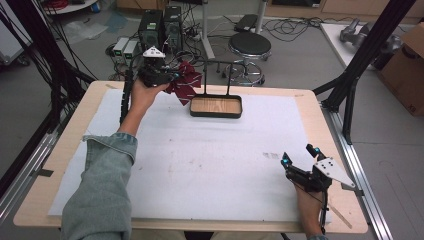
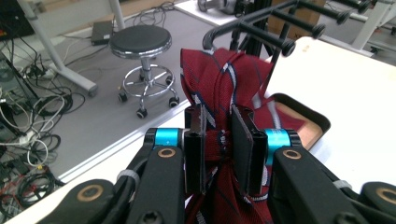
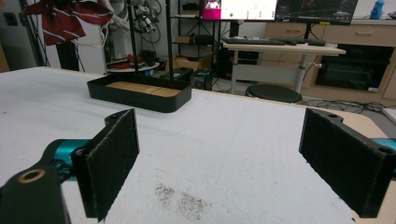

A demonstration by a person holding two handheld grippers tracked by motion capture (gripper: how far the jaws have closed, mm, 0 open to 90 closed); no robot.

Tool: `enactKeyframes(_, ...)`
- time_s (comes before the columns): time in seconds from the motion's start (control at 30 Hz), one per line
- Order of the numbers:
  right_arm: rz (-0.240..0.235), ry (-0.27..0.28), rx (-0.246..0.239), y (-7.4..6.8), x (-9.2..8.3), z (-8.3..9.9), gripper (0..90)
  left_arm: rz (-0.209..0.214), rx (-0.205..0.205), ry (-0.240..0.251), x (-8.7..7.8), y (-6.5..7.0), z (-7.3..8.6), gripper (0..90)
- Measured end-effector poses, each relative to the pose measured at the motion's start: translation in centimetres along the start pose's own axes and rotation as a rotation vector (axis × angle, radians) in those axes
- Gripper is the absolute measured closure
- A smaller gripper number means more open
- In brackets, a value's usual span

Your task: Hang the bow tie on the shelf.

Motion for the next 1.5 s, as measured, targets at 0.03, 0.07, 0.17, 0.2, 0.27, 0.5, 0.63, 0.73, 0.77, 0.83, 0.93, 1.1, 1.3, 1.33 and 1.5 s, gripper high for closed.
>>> enactKeyframes(0.03, 0.0, -0.002, 0.0, 0.0, 0.0, 0.0, 11.1, -0.002, -0.003, -0.003, 0.1, 0.0, 0.1, 75.5)
enactKeyframes(0.07, -0.001, -0.002, 0.003, 0.0, 0.0, 0.0, 11.1, -0.003, -0.003, -0.007, 0.3, -0.1, 0.2, 75.5)
enactKeyframes(0.17, -0.001, -0.003, 0.004, 0.0, 0.0, 0.0, 11.1, -0.009, -0.001, -0.026, 0.9, -0.2, 0.5, 75.5)
enactKeyframes(0.2, 0.0, -0.004, 0.002, 0.0, 0.0, 0.0, 11.1, -0.009, -0.004, -0.029, 1.1, -0.2, 0.6, 75.5)
enactKeyframes(0.27, -0.001, -0.003, 0.004, 0.0, 0.0, 0.0, 11.1, -0.013, -0.002, -0.036, 1.5, -0.2, 0.8, 75.5)
enactKeyframes(0.5, -0.002, -0.004, 0.004, 0.0, 0.0, 0.0, 11.1, -0.025, 0.012, -0.053, 2.8, 0.0, 1.4, 75.4)
enactKeyframes(0.63, -0.002, -0.002, 0.002, 0.0, 0.0, 0.0, 11.1, -0.023, 0.012, -0.053, 3.4, 0.0, 1.7, 75.4)
enactKeyframes(0.73, -0.001, -0.003, 0.002, 0.0, 0.0, 0.0, 11.1, -0.027, 0.019, -0.051, 3.9, 0.1, 1.9, 75.4)
enactKeyframes(0.77, -0.003, -0.002, 0.003, 0.0, 0.0, 0.0, 11.1, -0.026, 0.018, -0.05, 4.0, 0.1, 2.0, 75.4)
enactKeyframes(0.83, -0.003, -0.002, 0.004, 0.0, 0.0, 0.0, 11.1, -0.021, 0.02, -0.045, 4.2, 0.2, 2.0, 75.3)
enactKeyframes(0.93, -0.002, -0.002, 0.003, 0.0, 0.0, 0.0, 11.1, -0.019, 0.02, -0.041, 4.5, 0.2, 2.2, 75.2)
enactKeyframes(1.1, -0.004, -0.001, 0.004, 0.0, 0.0, 0.0, 11.1, -0.018, 0.026, -0.038, 4.9, 0.3, 2.3, 75.0)
enactKeyframes(1.3, -0.003, -0.002, 0.006, 0.0, 0.0, 0.0, 11.1, -0.016, 0.022, -0.04, 5.1, 0.3, 2.5, 74.0)
enactKeyframes(1.33, -0.003, -0.001, 0.007, 0.0, 0.0, 0.0, 11.1, -0.018, 0.021, -0.038, 5.1, 0.2, 2.5, 73.9)
enactKeyframes(1.5, -0.003, -0.001, 0.008, 0.0, 0.0, 0.0, 11.1, -0.015, 0.017, -0.041, 5.1, 0.1, 2.6, 73.6)
Point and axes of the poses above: each handheld gripper's, and its own axes: x roughly forward along the jaws, z roughly out of its underside, y roughly to its right, the point moved 4 cm from there along x, roughly forward along the jaws, and after that the axes turned 15 degrees about -x, right-handed, at the moved point
